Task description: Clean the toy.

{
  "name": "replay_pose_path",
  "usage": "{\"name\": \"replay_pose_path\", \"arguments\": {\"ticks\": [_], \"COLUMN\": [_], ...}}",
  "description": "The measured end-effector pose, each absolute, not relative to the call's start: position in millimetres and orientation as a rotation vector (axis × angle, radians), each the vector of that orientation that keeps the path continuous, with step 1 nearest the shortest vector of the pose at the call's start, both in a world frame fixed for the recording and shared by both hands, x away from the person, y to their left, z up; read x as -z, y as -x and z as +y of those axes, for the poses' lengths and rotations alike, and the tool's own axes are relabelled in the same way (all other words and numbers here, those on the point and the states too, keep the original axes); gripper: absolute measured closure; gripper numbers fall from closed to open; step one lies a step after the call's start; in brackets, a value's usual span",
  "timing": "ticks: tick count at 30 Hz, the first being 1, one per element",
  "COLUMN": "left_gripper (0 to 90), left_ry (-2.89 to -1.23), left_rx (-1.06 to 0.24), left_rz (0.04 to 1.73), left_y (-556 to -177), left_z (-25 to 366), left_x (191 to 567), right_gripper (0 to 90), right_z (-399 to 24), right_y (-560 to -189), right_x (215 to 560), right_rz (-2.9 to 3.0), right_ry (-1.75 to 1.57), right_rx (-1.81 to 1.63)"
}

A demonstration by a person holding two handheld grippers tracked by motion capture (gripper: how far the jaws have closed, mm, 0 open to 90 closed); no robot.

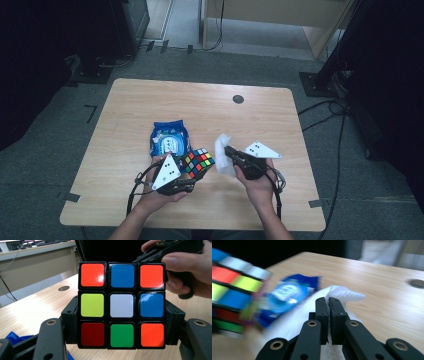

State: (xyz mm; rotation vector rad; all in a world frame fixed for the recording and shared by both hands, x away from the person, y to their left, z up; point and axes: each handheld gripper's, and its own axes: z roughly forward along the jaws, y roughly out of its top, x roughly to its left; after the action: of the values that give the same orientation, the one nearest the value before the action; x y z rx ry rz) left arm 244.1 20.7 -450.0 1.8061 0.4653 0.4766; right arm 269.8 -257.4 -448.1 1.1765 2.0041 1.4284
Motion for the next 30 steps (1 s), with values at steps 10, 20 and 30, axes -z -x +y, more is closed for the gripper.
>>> {"name": "replay_pose_path", "arguments": {"ticks": [10,20,30], "left_gripper": [34.1,34.1,34.1], "left_ry": [-1.810,-1.823,-1.867], "left_rx": [-0.477,-0.481,-0.507], "left_rz": [0.476,0.519,0.514], "left_y": [-246,-251,-251], "left_z": [22,23,17], "left_x": [452,457,462], "right_gripper": [87.3,63.6,43.6], "right_z": [-280,-273,-229], "right_y": [-280,-275,-247], "right_x": [460,446,409], "right_rz": [1.968,1.957,2.041], "right_ry": [-1.270,-1.288,-1.201], "right_rx": [-1.330,-1.451,-1.779]}}
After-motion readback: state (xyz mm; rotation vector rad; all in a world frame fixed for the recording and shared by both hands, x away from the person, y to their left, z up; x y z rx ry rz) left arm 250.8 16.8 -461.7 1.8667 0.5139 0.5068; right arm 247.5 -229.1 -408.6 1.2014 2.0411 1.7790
